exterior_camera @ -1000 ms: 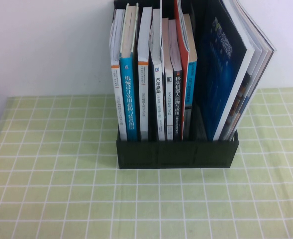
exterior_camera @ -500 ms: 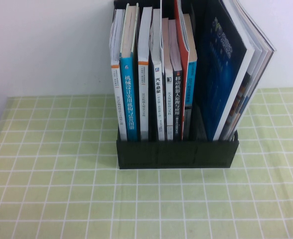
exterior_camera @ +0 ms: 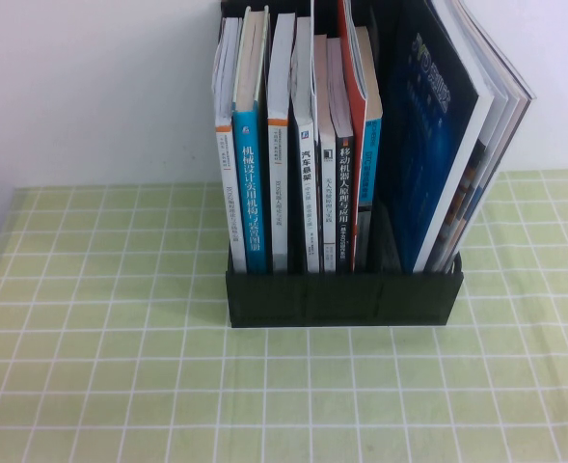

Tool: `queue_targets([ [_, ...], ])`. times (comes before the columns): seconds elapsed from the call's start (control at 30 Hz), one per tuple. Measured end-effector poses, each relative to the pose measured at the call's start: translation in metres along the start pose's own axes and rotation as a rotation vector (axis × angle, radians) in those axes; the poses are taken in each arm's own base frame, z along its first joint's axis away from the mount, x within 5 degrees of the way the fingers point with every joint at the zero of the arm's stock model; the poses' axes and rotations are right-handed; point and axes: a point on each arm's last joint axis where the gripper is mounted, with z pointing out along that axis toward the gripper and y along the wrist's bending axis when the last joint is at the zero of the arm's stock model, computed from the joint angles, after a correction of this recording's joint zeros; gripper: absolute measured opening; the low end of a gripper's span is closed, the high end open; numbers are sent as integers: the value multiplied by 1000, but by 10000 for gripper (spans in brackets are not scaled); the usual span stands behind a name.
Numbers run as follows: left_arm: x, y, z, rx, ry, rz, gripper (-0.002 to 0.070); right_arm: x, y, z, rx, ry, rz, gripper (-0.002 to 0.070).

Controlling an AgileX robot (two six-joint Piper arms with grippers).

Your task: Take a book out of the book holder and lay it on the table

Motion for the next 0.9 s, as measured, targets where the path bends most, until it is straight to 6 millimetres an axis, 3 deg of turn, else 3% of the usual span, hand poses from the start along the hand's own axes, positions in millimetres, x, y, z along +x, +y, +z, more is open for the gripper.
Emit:
queue_targets([
  [0.27,-44,-10,-12,129,-510,-34,-3,-42,-8,-11,67,-489,80,-2],
  [0.47,-67,-15,-32,261,-823,-177,-3,-59,-11,-22,80,-711,141,-2],
  [0.63,-86,-21,-40,316,-883,-219,-3,-71,-7,-30,65,-816,95,-2],
  [0.73,-119,-33,-54,348,-930,-191,-3,-94,4,-43,27,-893,-3,-2],
  [0.9,-174,-51,-75,351,-914,-168,-3,-148,29,-84,-28,-1094,-175,-2],
])
